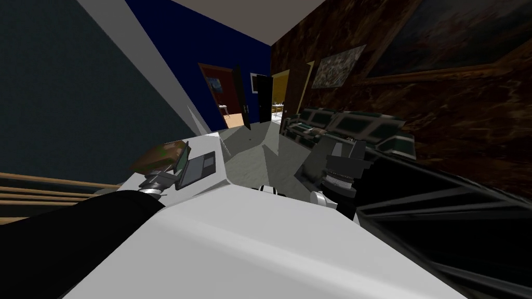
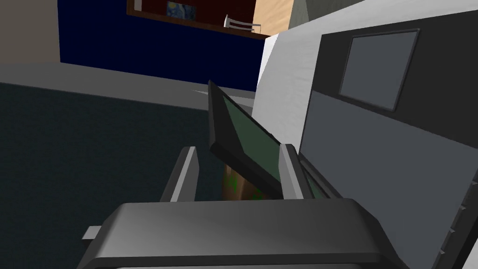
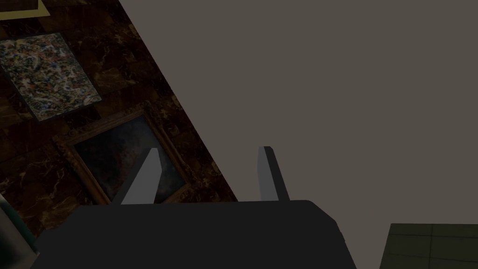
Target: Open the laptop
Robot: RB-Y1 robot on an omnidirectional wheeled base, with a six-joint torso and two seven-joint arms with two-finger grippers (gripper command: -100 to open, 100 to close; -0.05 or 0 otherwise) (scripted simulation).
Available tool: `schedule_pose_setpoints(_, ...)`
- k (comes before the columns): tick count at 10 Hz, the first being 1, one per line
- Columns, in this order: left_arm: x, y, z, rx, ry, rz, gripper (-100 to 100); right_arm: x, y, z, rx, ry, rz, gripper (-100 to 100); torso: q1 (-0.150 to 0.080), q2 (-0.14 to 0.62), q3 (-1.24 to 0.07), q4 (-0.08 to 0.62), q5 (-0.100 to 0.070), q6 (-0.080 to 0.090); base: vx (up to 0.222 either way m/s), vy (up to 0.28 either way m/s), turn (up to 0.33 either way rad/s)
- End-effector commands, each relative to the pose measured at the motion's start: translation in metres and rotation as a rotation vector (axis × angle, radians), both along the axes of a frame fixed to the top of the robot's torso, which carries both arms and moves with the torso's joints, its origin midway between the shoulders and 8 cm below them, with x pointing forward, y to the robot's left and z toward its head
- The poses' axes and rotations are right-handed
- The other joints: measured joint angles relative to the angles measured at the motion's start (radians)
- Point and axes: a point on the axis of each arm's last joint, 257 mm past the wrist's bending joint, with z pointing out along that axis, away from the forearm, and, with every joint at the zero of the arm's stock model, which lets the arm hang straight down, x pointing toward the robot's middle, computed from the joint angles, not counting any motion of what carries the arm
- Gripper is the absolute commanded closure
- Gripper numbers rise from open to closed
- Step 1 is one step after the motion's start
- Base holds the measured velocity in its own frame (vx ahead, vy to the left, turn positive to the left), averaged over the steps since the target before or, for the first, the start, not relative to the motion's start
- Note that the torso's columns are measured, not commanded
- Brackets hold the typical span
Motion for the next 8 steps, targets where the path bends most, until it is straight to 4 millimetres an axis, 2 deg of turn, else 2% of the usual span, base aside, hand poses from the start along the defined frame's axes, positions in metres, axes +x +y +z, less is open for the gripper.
schedule_pose_setpoints(1,0.003,0.007,-0.02,-0.022,0.003,0.032,100,0.0,0.0,0.0,0.0,0.0,0.0,0,0.002,-0.005,-0.004,-0.001,-0.001,0.003,-0.008,-0.018,-0.012)
schedule_pose_setpoints(3,0.003,0.007,-0.02,-0.022,0.003,0.032,100,0.0,0.0,0.0,0.0,0.0,0.0,0,0.001,-0.007,-0.007,-0.002,-0.005,0.002,0.002,-0.002,0.004)
schedule_pose_setpoints(5,0.027,0.002,-0.062,-0.095,-0.004,0.057,100,0.0,0.0,0.0,0.0,0.0,0.0,0,0.002,-0.002,-0.003,-0.001,-0.004,0.002,-0.118,-0.009,0.331)
schedule_pose_setpoints(6,0.038,0.0,-0.081,-0.114,0.005,0.058,100,0.0,0.0,0.0,0.0,0.0,0.0,0,0.003,-0.001,-0.002,0.0,-0.004,0.001,-0.057,0.021,0.089)
schedule_pose_setpoints(7,0.058,-0.006,-0.077,-0.098,-0.013,0.035,100,0.0,0.0,0.0,0.0,0.0,0.0,0,0.0,-0.008,-0.006,-0.002,-0.003,0.008,-0.016,0.024,-0.014)
schedule_pose_setpoints(8,0.063,-0.007,-0.074,-0.086,-0.016,0.03,100,0.0,0.0,0.0,0.0,0.0,0.0,0,-0.004,-0.015,-0.011,-0.004,-0.004,0.012,-0.007,0.002,-0.02)
